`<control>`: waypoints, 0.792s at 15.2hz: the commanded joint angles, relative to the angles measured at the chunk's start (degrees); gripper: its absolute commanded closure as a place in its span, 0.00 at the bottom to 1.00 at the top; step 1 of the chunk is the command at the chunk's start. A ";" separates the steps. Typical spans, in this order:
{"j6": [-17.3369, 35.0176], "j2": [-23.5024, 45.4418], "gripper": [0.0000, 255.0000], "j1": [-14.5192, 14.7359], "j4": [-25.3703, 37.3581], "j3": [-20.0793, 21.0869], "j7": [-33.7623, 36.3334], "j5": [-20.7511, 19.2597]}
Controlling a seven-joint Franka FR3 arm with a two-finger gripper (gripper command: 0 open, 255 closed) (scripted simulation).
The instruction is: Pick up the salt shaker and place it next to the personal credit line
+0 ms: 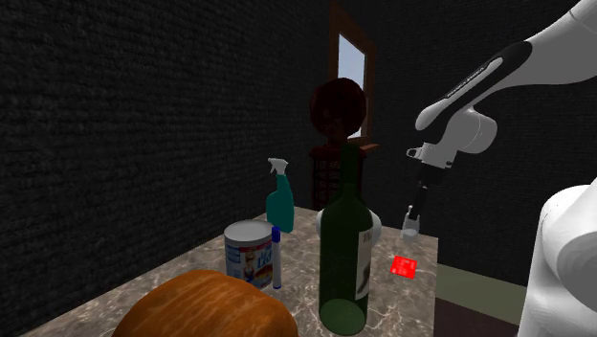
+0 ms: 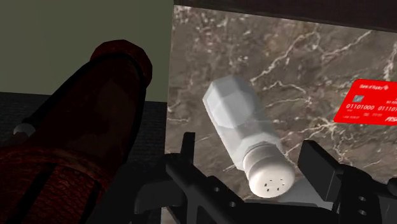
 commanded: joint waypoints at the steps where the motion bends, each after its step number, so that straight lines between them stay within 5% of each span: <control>1: 0.00 0.00 0.00 0.00 0.00 0.00 0.00 0.00; 4: 0.00 0.00 0.00 0.00 0.00 0.00 0.00 0.00; 8: -8.73 -5.22 0.00 -3.55 3.85 3.44 2.27 -2.70; 12: -8.73 -5.22 0.00 -3.57 3.85 3.46 2.26 -2.68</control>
